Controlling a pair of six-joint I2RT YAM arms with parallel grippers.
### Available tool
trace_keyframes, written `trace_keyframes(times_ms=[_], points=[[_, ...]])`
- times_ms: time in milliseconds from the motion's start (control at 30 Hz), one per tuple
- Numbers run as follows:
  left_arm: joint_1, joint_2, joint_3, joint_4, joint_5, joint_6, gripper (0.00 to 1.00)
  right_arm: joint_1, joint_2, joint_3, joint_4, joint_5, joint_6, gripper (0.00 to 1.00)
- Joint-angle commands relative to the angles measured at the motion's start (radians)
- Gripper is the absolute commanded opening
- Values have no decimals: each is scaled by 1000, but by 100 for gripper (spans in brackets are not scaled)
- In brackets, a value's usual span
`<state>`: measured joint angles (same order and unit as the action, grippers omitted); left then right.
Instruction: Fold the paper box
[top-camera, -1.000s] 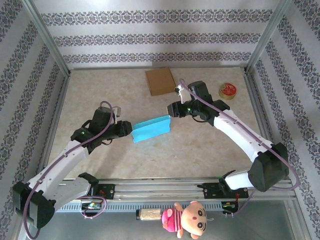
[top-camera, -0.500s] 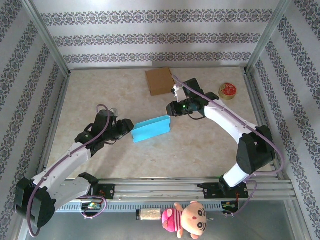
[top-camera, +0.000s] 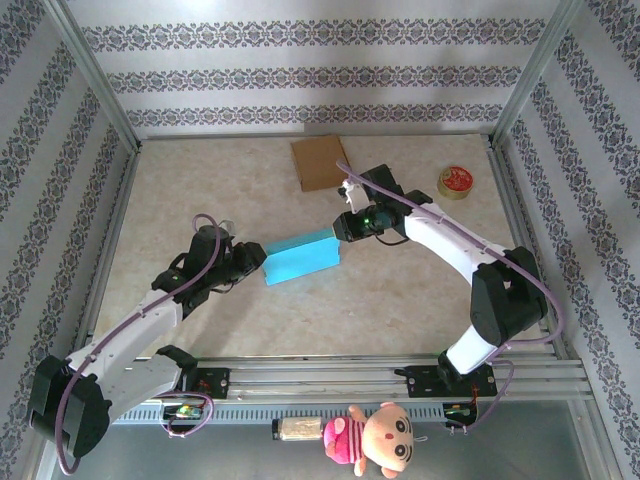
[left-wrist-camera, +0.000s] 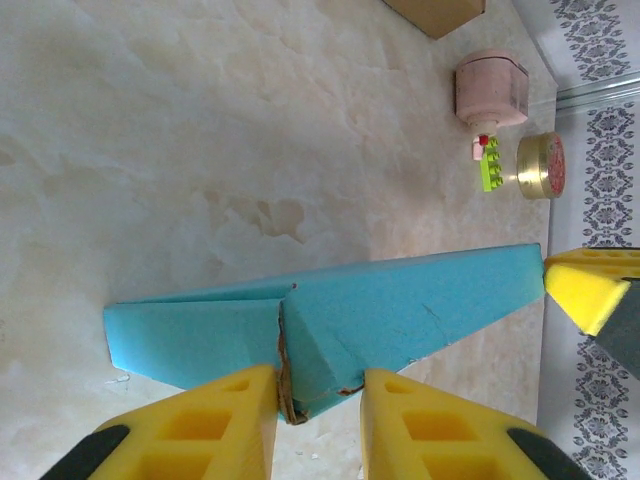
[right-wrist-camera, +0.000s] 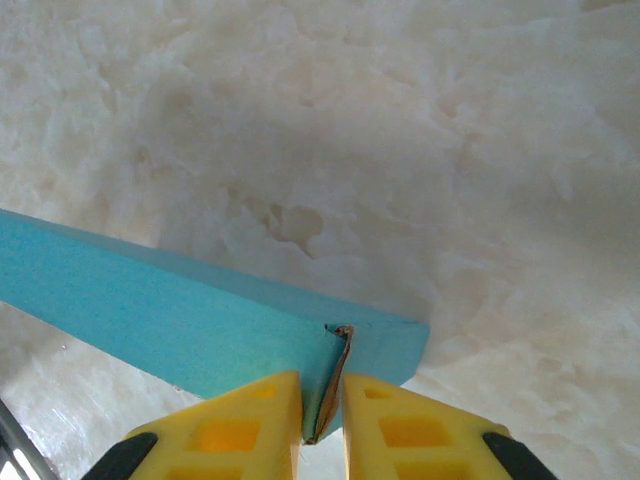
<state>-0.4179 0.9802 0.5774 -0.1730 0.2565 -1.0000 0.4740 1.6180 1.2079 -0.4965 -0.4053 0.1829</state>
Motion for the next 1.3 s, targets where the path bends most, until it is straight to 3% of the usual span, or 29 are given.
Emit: trace_keyframes(times_ms=[0,133,233,433,700,800,933,1100,1267], points=[[-6,10,-73,-53,-30,-14,23,12,13,-80,-58,73,-29,20],[-6,16,-123,-21,-25,-23,20,11,11,-66,-76,86,-31,21],[-6,3,-71,-72,-35,10,21,10,-10,-16,-84,64,-12,23],[-7,-51,68,-171,-82,64,51,5,-44,74,-89,29,32,37],[-6,-43,68,-96,-61,24,63,-2,-29,97,-87,14,41,50],[-6,-16,49,-59,-28,2,61,-2,-24,73,-84,4,45,52],[-7,10,14,-109,-55,-17,49,-2,-11,30,-80,23,33,53],[-6,-7,-81,-74,-67,-61,34,4,8,-4,-90,14,26,44],[-8,-31,-204,9,-22,-138,31,24,7,-62,-81,30,26,38]])
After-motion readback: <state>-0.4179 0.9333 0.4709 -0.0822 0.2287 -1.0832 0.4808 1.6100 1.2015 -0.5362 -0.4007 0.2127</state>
